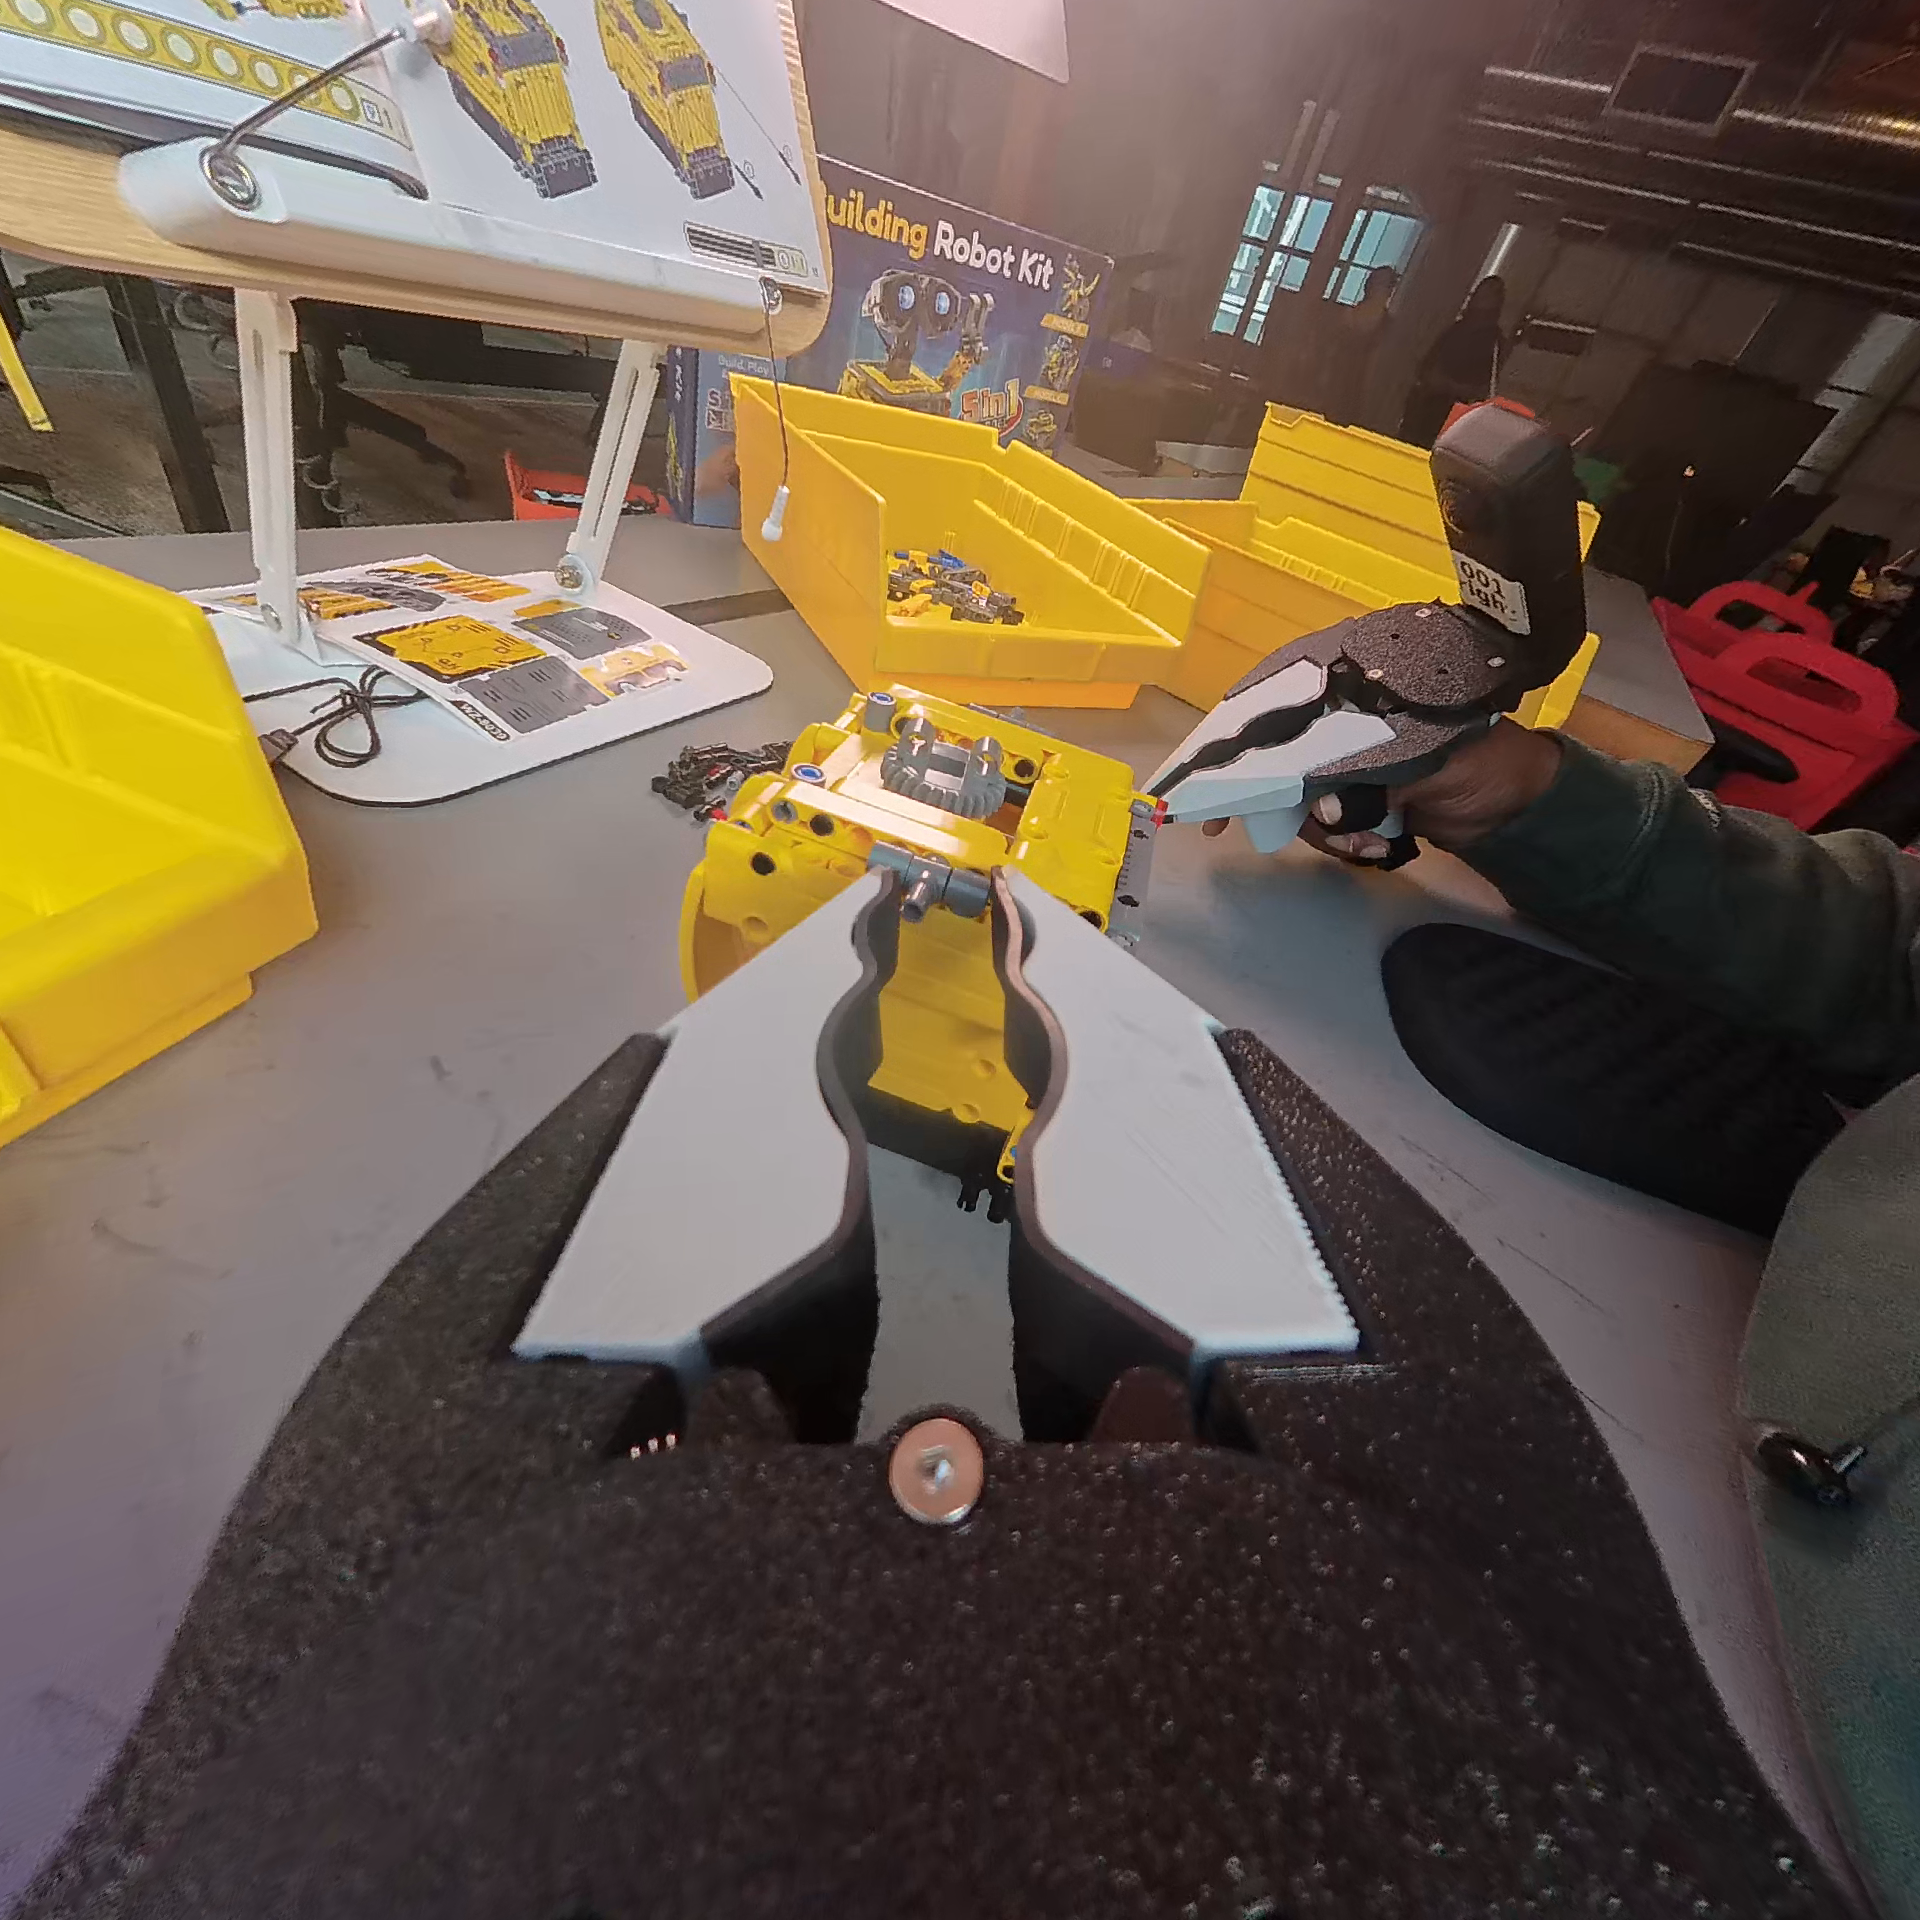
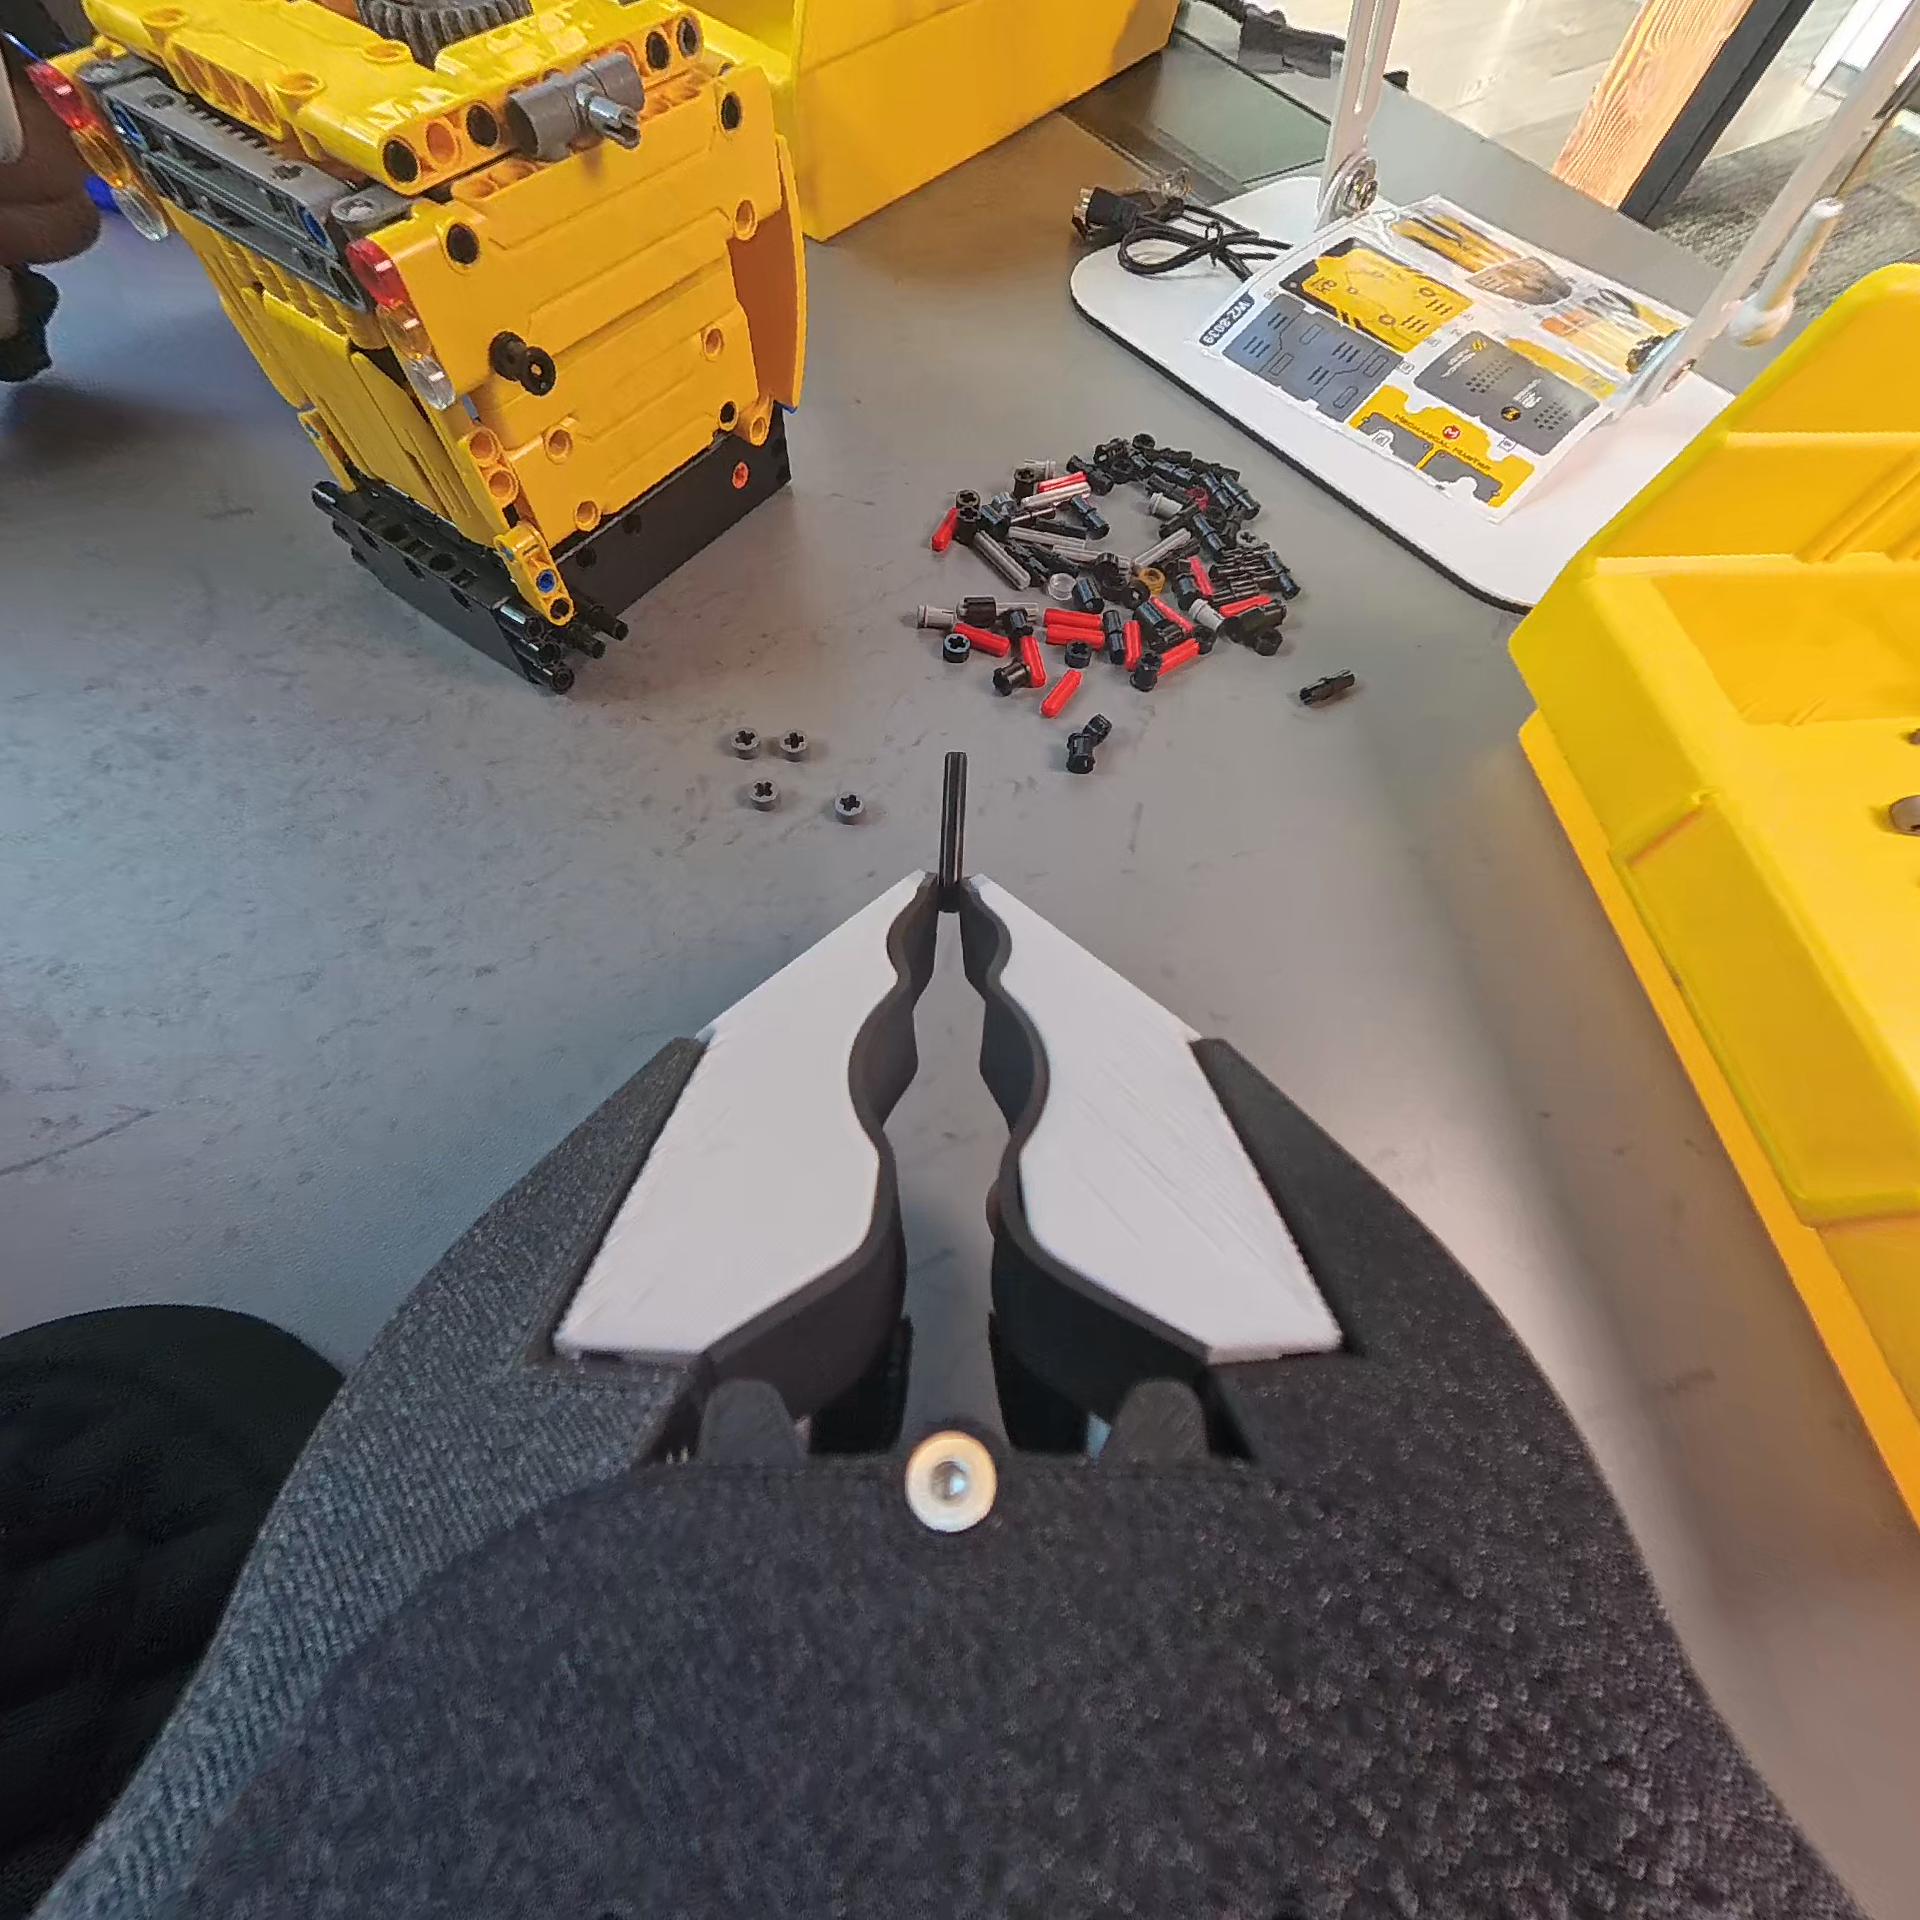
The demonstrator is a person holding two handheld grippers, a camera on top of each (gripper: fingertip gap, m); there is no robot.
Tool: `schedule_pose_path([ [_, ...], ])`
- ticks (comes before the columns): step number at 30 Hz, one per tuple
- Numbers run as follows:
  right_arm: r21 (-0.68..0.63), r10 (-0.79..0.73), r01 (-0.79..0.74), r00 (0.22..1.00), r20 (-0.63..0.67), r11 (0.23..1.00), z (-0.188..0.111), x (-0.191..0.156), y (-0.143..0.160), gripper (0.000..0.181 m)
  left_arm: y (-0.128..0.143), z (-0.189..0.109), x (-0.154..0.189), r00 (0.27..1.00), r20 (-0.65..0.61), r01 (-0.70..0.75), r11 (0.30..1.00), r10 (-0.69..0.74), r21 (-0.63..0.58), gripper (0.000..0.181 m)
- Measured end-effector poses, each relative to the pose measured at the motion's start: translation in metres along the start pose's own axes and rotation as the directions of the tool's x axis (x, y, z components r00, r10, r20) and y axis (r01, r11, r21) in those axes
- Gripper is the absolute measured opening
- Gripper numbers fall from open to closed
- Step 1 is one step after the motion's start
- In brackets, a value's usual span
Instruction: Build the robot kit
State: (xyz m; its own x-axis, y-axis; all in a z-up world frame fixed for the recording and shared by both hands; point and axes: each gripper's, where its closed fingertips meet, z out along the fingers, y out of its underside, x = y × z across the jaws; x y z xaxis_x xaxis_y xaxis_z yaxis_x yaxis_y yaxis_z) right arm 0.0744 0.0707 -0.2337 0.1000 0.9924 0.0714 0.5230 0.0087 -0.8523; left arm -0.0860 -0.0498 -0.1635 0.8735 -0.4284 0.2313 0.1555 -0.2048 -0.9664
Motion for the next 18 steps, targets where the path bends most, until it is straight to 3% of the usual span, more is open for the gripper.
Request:
schedule_pose_path([
  [18, 0.035, 0.012, -0.011, 1.0, -0.017, 0.999, -0.003, 0.003, -0.005, 0.003, 0.009, 0.004, 0.032, 0.982, -0.133, -0.143, 0.988, 0.135, -0.051, 0.021],
])
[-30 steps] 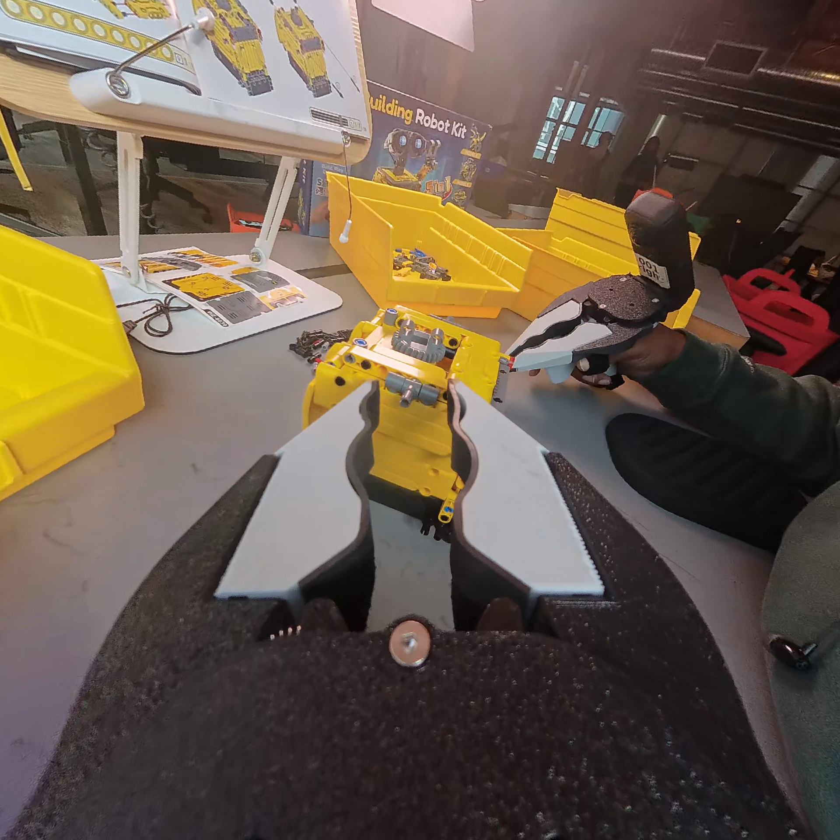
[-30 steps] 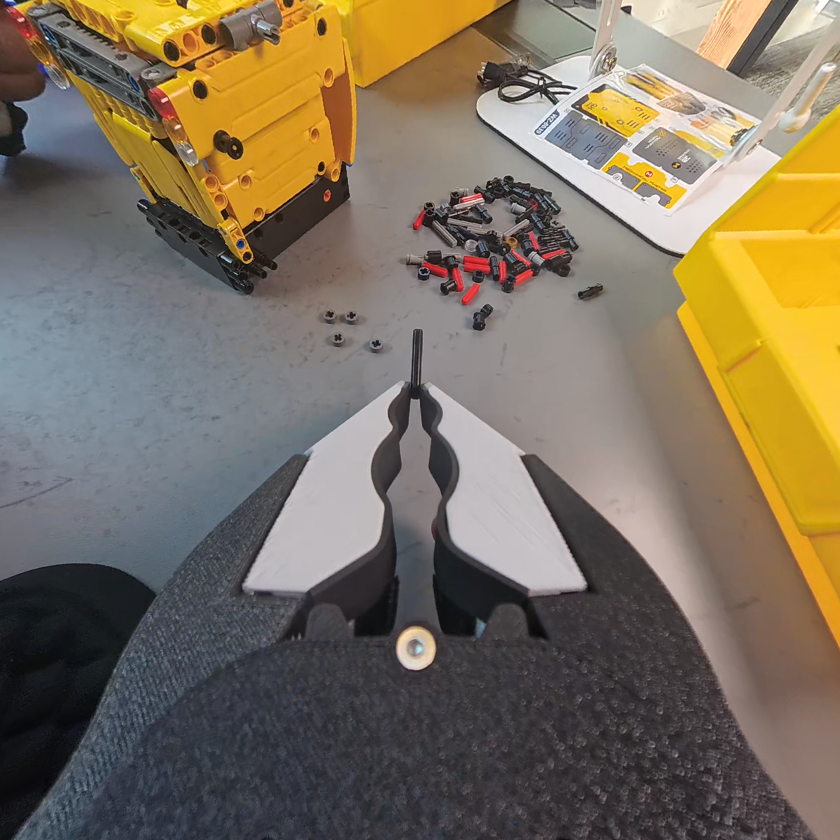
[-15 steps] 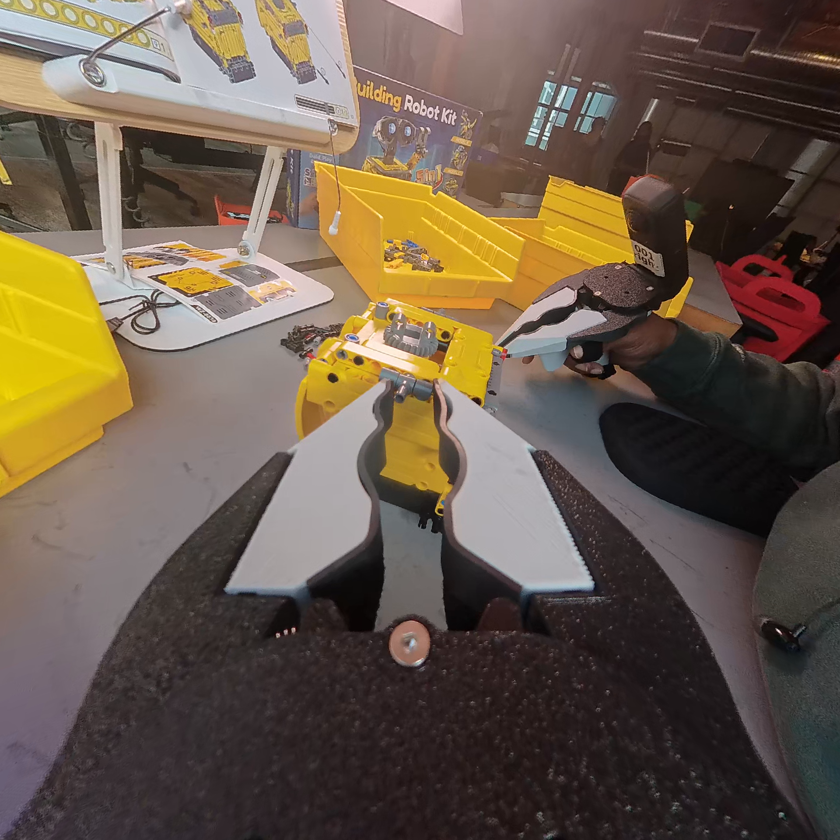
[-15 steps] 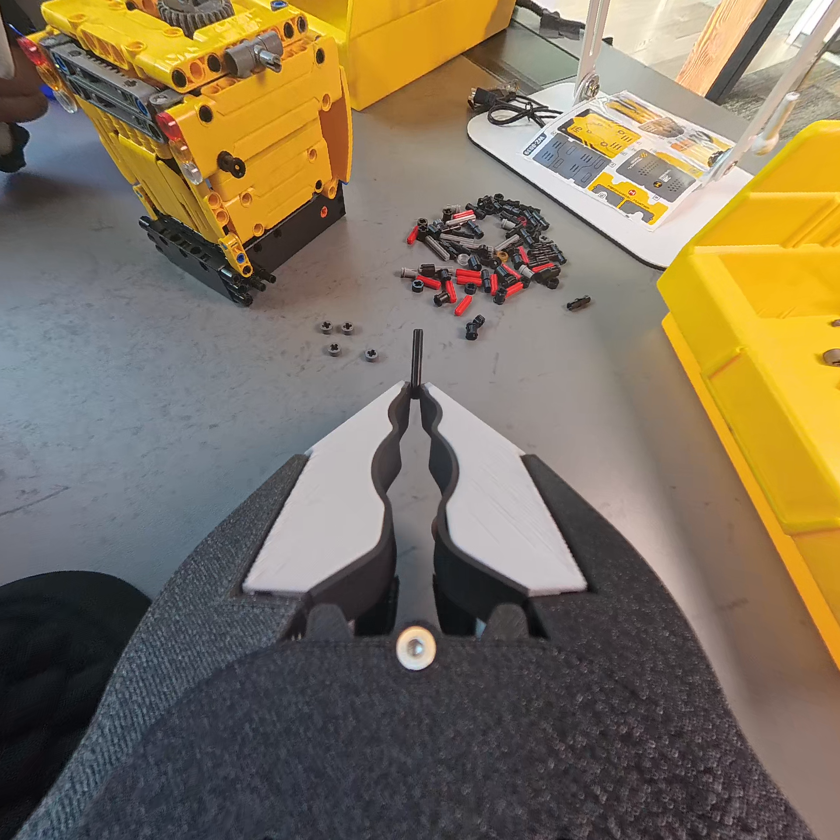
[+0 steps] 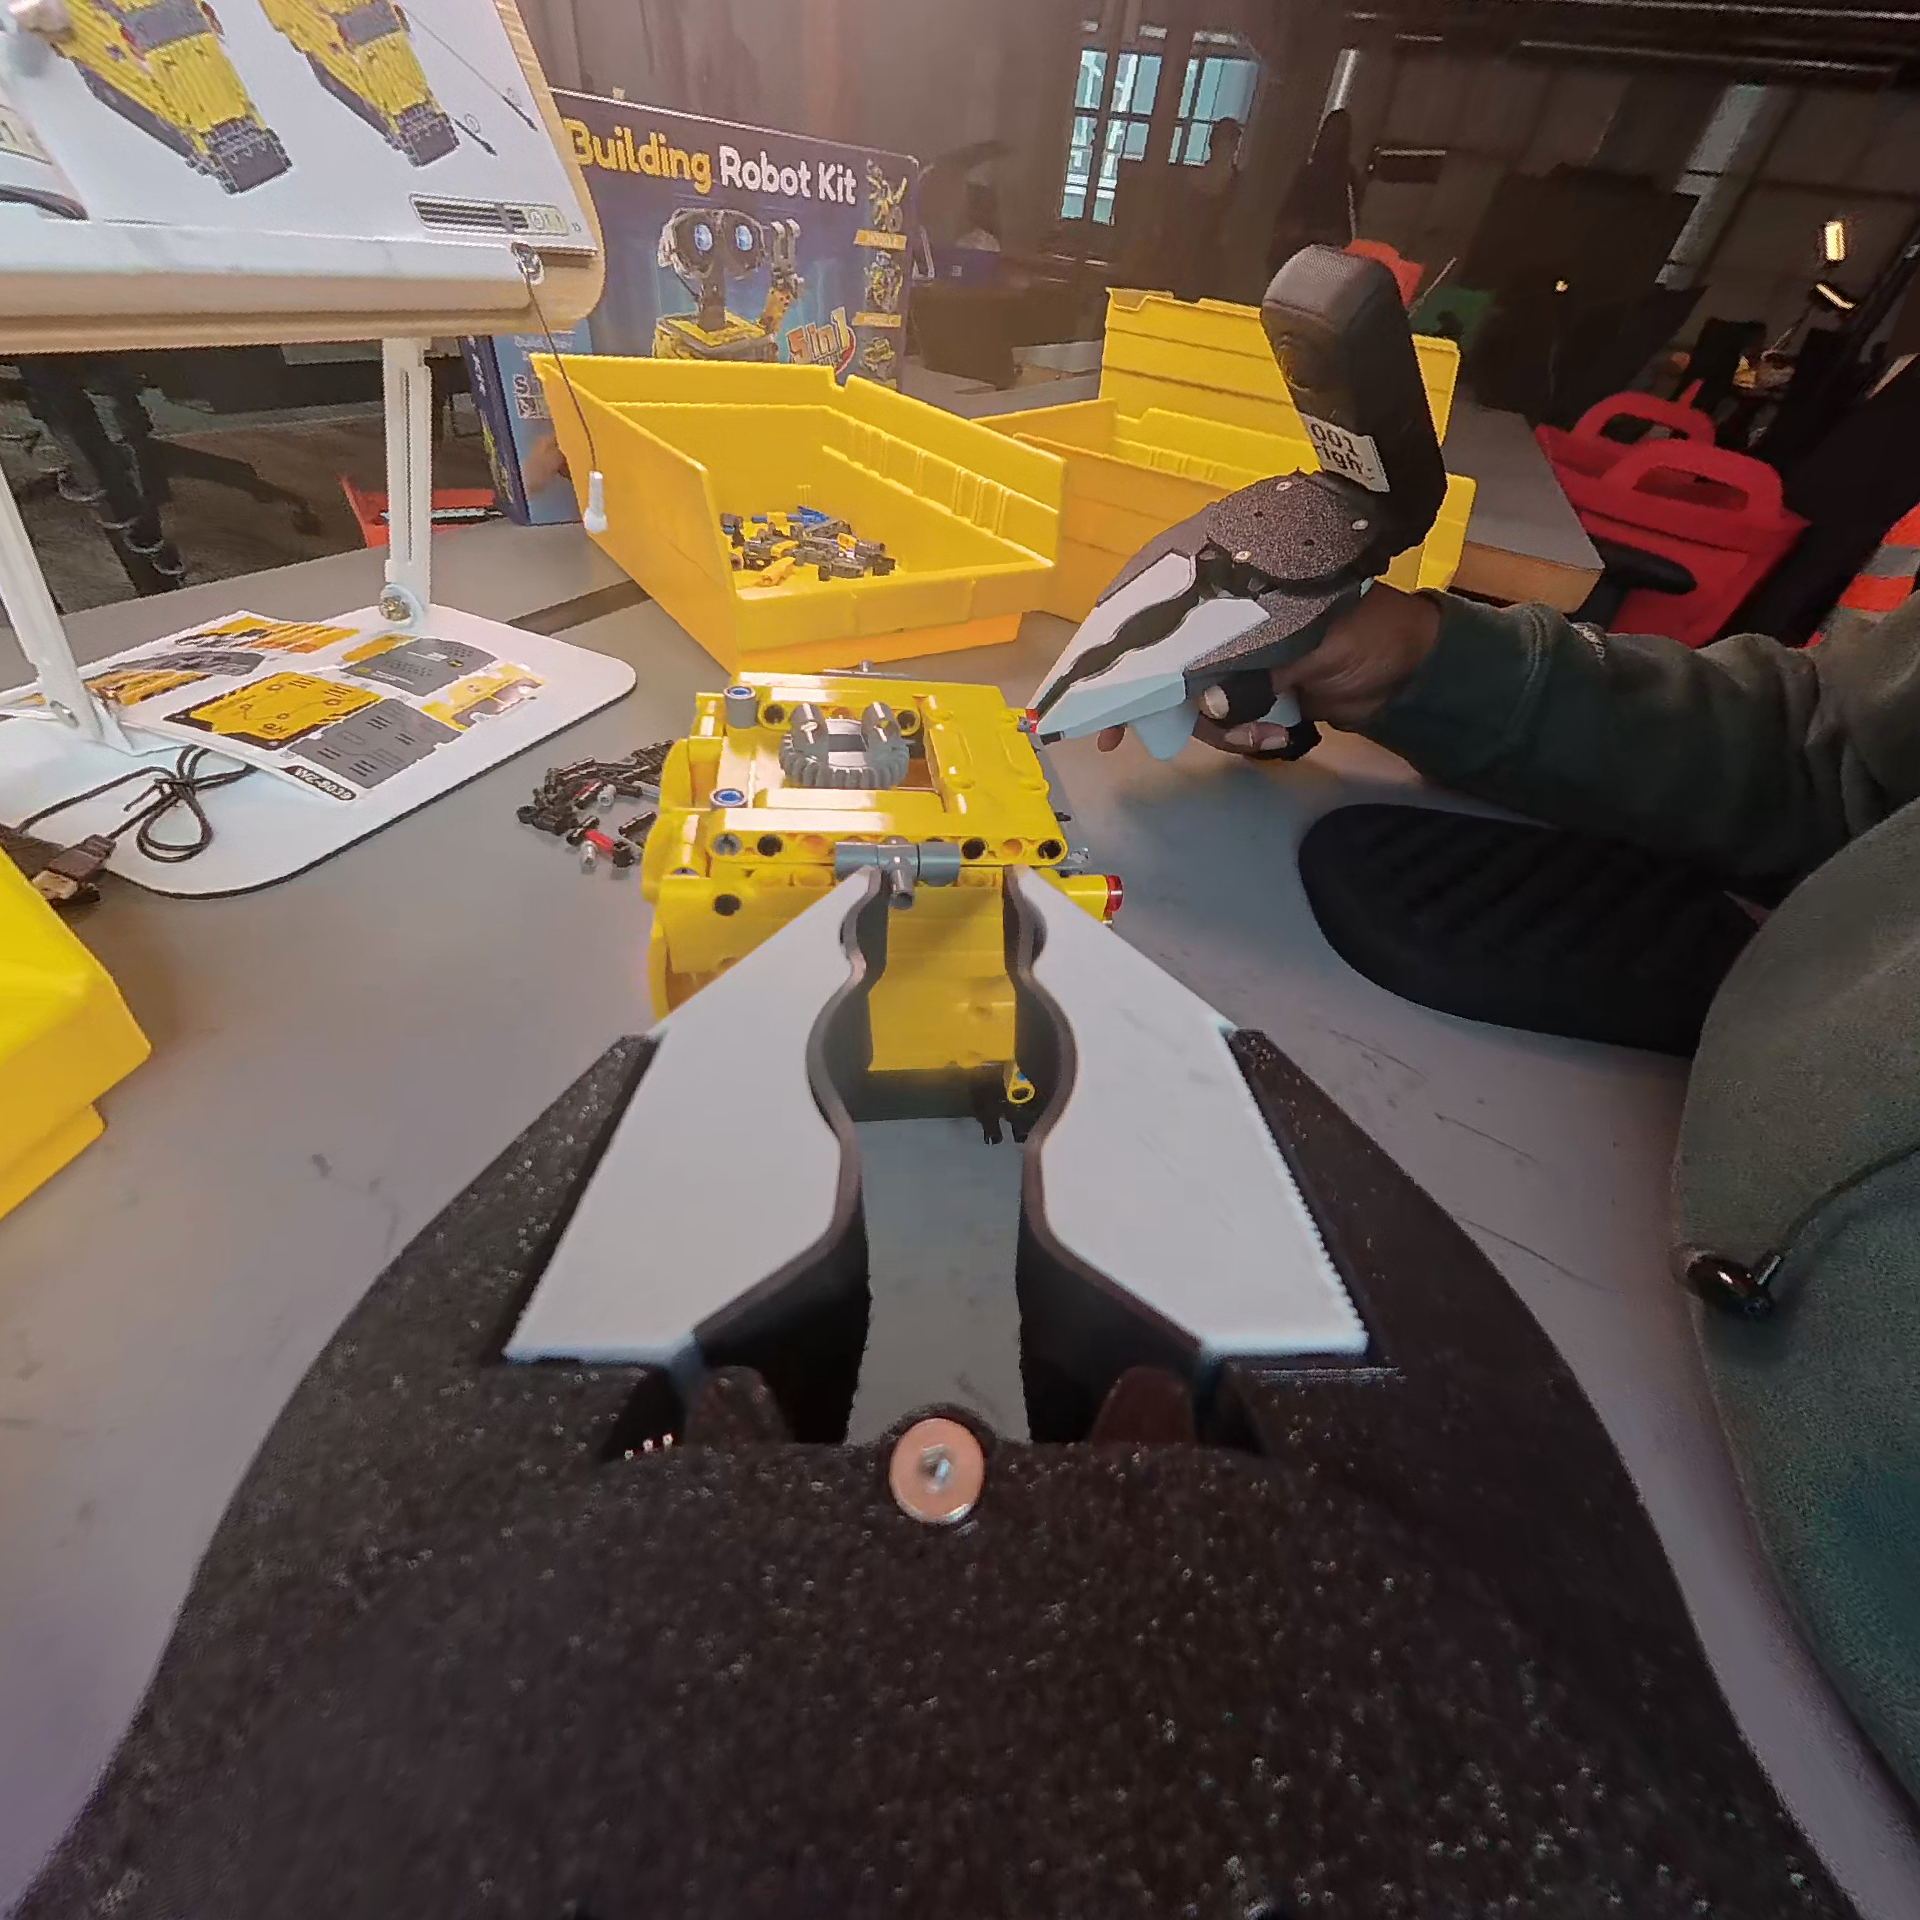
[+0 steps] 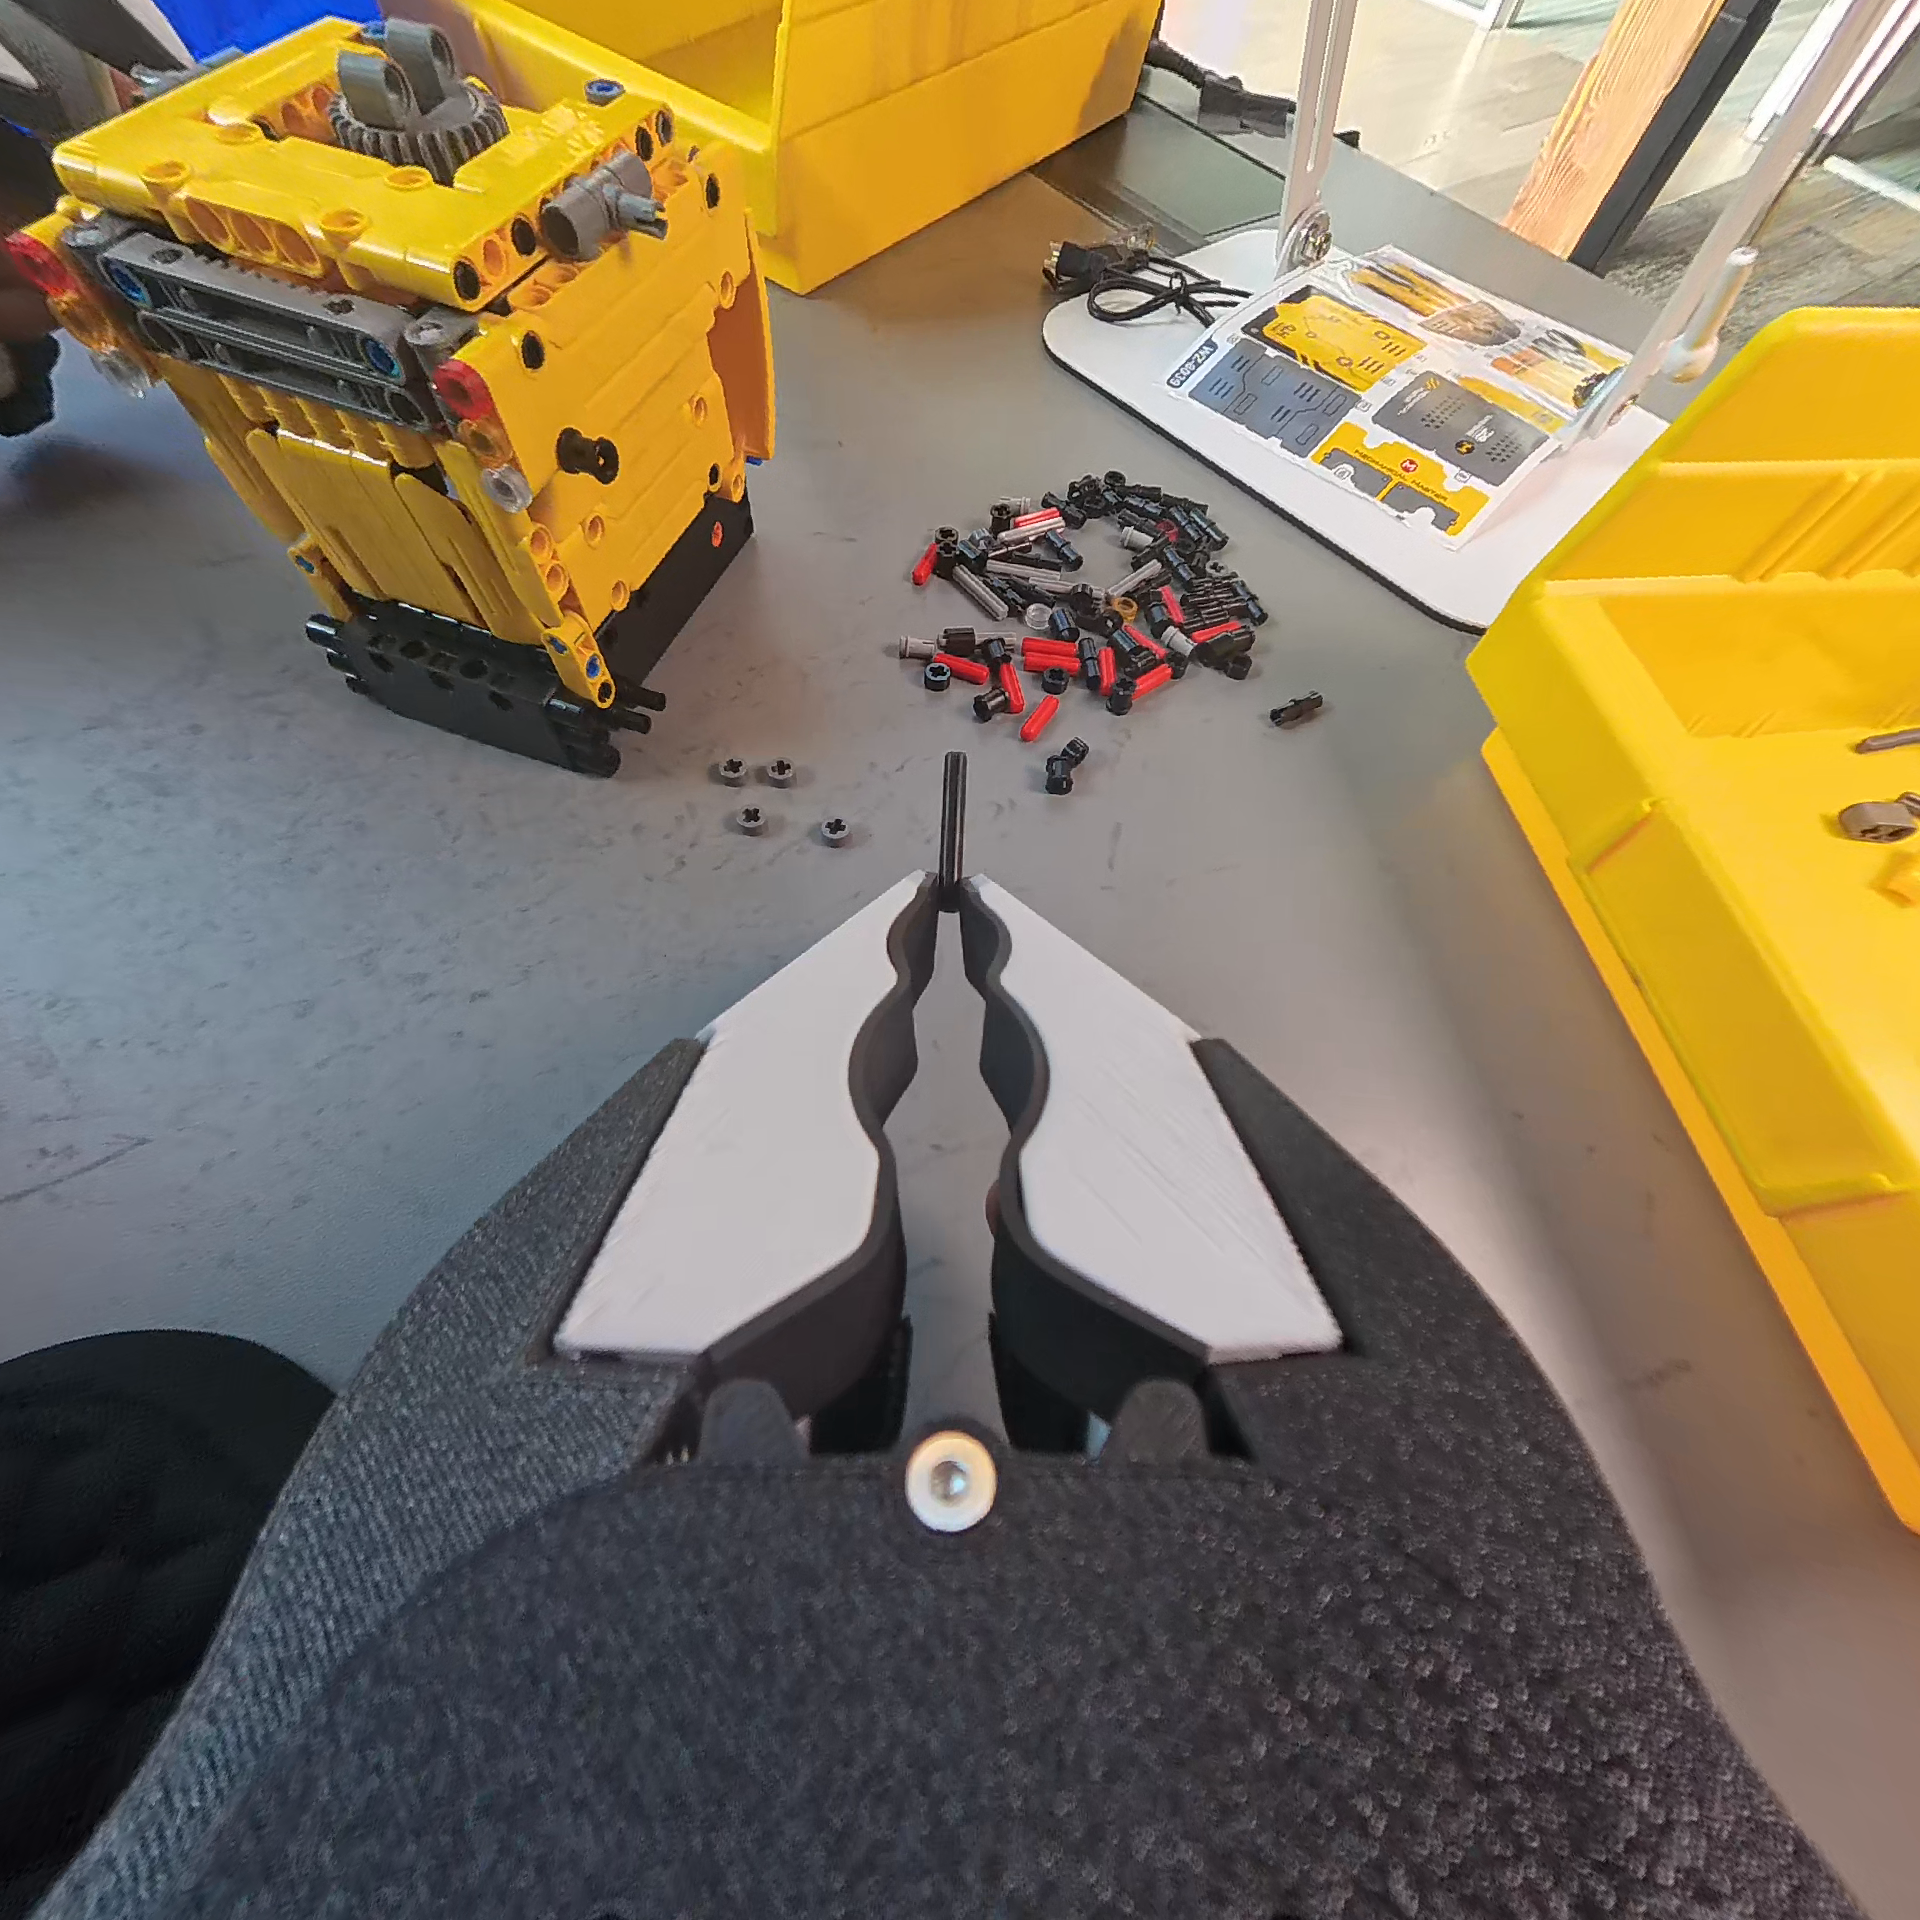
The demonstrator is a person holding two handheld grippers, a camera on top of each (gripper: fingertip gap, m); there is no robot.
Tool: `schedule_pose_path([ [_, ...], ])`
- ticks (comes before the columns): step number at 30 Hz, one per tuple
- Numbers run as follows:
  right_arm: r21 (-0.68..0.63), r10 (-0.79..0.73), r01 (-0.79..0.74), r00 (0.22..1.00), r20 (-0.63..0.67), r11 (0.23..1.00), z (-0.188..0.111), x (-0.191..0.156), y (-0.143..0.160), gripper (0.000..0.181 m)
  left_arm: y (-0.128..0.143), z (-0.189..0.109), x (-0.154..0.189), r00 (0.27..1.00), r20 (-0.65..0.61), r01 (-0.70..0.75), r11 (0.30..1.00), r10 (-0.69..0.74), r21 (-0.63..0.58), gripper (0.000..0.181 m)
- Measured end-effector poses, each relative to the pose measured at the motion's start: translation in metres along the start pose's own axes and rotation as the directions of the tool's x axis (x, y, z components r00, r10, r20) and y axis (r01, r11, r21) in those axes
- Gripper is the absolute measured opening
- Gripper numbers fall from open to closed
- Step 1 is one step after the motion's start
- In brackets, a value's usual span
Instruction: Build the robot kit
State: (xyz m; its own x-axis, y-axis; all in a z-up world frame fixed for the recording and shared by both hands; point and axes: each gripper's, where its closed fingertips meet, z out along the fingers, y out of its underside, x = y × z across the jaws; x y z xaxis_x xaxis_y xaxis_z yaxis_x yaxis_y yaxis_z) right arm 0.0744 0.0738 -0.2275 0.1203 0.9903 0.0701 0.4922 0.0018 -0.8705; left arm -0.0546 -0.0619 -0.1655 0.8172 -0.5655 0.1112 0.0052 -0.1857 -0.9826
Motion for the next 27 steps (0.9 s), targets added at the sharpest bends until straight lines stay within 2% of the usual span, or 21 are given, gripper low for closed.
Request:
schedule_pose_path([
  [7, 0.043, 0.015, -0.014, 1.0, -0.013, 0.999, -0.004, 0.003, -0.008, 0.003, -0.001, -0.001, 0.008, 0.999, -0.037, -0.039, 0.999, 0.039, -0.004, 0.024],
  [10, 0.029, 0.002, -0.001, 1.0, -0.022, 1.0, -0.004, 0.004, -0.006, 0.003, -0.007, -0.005, 0.01, 0.998, -0.052, -0.045, 0.999, 0.047, 0.029, 0.023],
  [17, 0.002, -0.016, 0.016, 0.999, -0.033, 1.0, -0.002, 0.005, -0.001, 0.003, -0.023, -0.018, -0.019, 0.994, 0.11, -0.038, 0.992, 0.025, 0.118, 0.038],
  [21, 0.011, -0.019, 0.019, 0.999, -0.037, 1.0, -0.002, 0.004, -0.003, 0.003, -0.016, -0.015, -0.03, 0.987, 0.157, 0.004, 0.995, -0.02, 0.1, 0.058],
  [24, 0.042, -0.027, 0.029, 0.999, -0.042, 0.999, -0.004, 0.004, -0.008, 0.003, -0.007, -0.007, -0.027, 0.991, 0.117, 0.058, 0.996, -0.065, 0.064, 0.069],
  [27, 0.051, -0.038, 0.041, 0.998, -0.053, 0.998, -0.005, 0.005, -0.01, 0.003, 0.001, 0.0, -0.021, 0.994, 0.094, 0.054, 0.998, -0.056, 0.025, 0.068],
])
